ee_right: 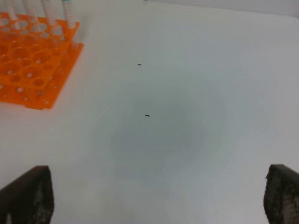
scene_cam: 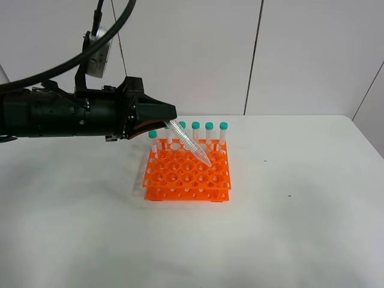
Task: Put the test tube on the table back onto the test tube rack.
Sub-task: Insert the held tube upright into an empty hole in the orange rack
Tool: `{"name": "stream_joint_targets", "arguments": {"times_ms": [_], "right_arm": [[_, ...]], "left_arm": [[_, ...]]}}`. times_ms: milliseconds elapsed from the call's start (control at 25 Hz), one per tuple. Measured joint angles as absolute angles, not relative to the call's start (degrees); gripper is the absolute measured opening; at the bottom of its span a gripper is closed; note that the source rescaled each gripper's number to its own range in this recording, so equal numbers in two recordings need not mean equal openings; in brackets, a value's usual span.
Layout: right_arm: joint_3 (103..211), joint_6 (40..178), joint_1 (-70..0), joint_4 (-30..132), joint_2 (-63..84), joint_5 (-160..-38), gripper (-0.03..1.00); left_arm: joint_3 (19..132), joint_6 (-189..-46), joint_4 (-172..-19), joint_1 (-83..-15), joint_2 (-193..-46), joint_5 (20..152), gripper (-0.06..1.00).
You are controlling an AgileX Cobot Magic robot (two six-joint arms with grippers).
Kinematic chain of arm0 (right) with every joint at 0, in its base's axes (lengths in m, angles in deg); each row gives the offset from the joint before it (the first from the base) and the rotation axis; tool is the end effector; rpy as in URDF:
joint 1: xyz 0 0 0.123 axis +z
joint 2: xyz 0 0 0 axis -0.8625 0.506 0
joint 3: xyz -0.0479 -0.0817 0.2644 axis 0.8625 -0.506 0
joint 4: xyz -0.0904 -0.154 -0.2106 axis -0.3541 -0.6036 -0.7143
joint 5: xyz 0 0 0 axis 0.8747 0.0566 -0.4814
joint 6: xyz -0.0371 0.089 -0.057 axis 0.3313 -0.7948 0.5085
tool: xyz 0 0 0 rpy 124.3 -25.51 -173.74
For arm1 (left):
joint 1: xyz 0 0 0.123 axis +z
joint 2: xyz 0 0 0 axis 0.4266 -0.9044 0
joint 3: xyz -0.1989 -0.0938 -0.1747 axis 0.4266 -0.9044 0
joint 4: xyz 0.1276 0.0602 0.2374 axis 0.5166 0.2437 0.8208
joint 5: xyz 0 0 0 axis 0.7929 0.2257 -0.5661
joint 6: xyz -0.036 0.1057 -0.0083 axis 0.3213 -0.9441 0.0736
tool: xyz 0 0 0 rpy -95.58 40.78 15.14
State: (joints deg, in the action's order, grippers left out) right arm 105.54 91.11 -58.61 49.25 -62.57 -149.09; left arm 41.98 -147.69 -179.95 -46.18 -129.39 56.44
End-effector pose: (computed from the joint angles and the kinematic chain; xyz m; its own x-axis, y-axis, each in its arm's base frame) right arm 0.0405 0.0104 0.2823 -0.4236 -0.0441 -0.9048 -0.1110 0.9938 0.0036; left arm 0.2879 -0.1754 0.2307 -0.7822 -0.2173 -0.5838 0.3692 0.5931 -0.7155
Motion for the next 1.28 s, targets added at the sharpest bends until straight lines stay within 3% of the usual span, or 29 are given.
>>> {"name": "stream_joint_targets", "arguments": {"times_ms": [840, 1280], "right_arm": [[105.5, 91.1, -58.7, 49.3, -62.6, -149.1, 1.0], [105.5, 91.1, -58.7, 49.3, -62.6, -149.1, 1.0]], "left_arm": [[42.3, -147.7, -179.9, -46.2, -126.8, 54.9, 0.0], [42.4, -146.6, -174.5, -46.2, -115.0, 58.6, 0.0]]}}
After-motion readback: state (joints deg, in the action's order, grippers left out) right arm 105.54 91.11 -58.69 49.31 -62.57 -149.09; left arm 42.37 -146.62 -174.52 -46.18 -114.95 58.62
